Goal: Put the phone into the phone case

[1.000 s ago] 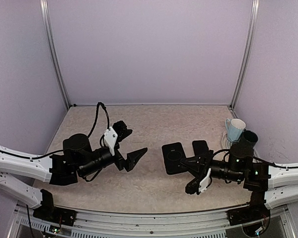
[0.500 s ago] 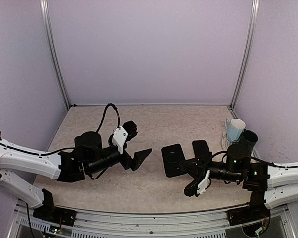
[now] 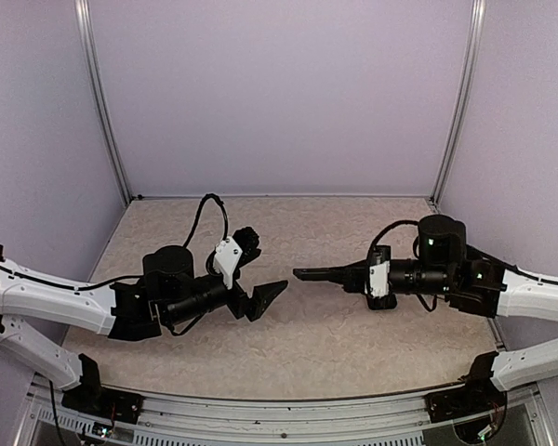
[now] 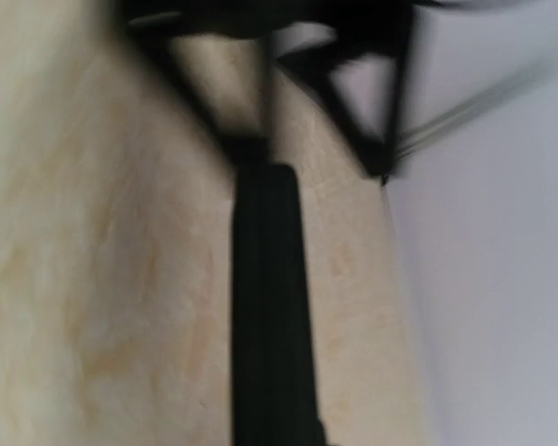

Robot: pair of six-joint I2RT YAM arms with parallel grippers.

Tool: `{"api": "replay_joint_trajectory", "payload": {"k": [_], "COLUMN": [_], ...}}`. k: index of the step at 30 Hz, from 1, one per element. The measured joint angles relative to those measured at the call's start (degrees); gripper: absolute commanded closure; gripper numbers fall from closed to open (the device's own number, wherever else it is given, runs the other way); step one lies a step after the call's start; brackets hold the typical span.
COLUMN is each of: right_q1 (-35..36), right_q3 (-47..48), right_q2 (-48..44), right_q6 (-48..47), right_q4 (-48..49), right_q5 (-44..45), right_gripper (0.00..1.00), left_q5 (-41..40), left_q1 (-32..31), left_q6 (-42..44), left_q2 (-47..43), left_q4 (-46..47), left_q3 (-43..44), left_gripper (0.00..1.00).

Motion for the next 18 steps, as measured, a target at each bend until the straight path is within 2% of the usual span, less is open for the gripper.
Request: {"api": "replay_joint_trajectory", "payload": {"k": [9, 12, 15, 18], "right_q1": [-15.0, -20.3, -23.2, -23.9], "right_q3": [13.9, 19.6, 23.0, 23.3], "right_q2": [11.9, 19.5, 26.4, 31.2], "right_q6": [28.1, 36.4, 42.4, 46.8], "right_q4": [-11.1, -15.7, -18.6, -21.3], "right_q5": [-22.9, -30.4, -34.5, -35.8], "right_gripper": [1.0, 1.0, 1.0, 1.0], "left_q5": [1.9, 2.5, 2.7, 3.3], "left_q1": [0.3, 0.5, 0.7, 0.9], "left_q6": [-0.4, -1.7, -4.1, -7.7], "left_q2": [-2.1, -3.0, -1.4, 4.0], "left_q4": [-1.1, -1.1, -0.6, -0.4], "left_q3": [0.0, 0.0, 0.2, 2.2], "left_gripper": [0.13, 0.16, 0.18, 0.19]}}
